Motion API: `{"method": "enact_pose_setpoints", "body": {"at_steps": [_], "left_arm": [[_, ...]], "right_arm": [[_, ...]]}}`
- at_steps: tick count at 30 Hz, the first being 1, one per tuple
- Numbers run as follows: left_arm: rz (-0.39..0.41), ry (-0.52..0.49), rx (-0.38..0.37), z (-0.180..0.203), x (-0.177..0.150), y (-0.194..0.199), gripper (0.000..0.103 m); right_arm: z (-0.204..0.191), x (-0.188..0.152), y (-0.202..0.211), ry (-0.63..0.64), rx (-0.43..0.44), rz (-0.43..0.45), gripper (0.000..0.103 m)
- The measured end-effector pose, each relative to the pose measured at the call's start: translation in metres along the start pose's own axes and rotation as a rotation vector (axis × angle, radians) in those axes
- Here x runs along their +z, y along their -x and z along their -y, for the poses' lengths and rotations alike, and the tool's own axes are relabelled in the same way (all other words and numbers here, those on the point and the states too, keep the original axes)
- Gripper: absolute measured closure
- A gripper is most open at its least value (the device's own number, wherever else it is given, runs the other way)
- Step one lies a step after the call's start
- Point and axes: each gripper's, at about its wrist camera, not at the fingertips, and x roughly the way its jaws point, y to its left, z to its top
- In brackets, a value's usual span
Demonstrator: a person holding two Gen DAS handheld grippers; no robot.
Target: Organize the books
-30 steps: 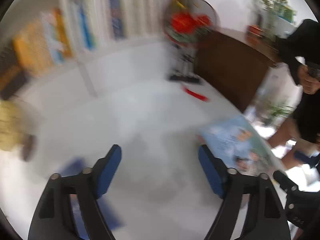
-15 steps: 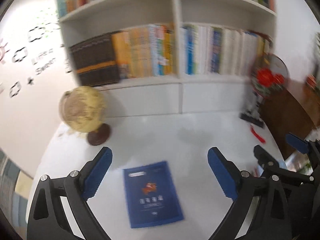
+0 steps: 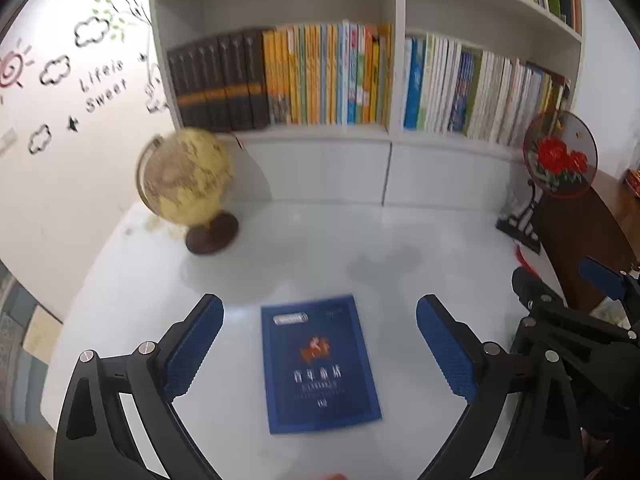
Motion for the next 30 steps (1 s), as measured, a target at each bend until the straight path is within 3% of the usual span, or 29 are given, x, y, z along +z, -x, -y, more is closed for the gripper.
{"method": "enact_pose_setpoints", "body": {"at_steps": [7, 14, 25, 30], "left_arm": [[0.001, -0.017, -0.035, 0.008, 0.001, 0.004, 0.006], [-0.06, 0.017, -0.105, 0.008, 0.0, -0.007, 0.006], [-0.033, -0.004, -0.093, 0.012, 0.005, -0.006, 0.006], [-0.011, -0.013, -0.105, 0.015, 0.02, 0.0, 0.006]], "right_arm": [[0.013, 0.0, 0.001, -0.047, -0.007, -0.012, 0.026], [0.019, -0.001, -0.003, -0.063, -0.013, -0.033, 0.026], [0.022, 0.001, -0.006, -0.072, -0.017, -0.039, 0.026], [0.026, 0.011, 0.002, -0.066, -0.045, -0.003, 0.026]]}}
